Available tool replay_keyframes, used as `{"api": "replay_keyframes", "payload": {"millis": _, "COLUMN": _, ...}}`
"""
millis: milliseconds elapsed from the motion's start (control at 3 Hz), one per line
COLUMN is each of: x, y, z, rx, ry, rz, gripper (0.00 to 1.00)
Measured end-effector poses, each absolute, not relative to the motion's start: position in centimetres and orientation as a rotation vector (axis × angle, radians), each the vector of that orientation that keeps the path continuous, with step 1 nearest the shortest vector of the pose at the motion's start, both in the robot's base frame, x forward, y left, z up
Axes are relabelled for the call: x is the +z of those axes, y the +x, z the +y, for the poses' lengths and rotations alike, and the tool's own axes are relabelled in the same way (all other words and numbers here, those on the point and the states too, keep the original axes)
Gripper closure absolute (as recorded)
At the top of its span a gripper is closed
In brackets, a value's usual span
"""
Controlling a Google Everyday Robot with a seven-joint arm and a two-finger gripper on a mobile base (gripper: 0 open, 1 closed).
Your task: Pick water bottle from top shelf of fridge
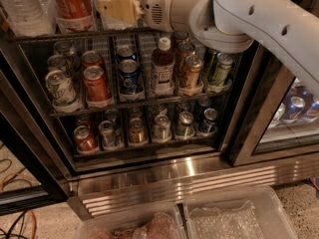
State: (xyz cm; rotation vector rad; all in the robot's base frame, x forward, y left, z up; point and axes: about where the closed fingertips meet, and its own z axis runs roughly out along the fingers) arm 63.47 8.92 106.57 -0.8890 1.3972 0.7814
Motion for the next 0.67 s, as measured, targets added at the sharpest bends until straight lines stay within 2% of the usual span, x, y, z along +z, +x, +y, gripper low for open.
{"api": "replay_keyframes", "payload": {"millis": 667, "x": 106.36, "y": 63.63, "z": 9.21, "rx": 0.783, "ry": -0.882, "rz": 1.41, "gripper": 0.88}}
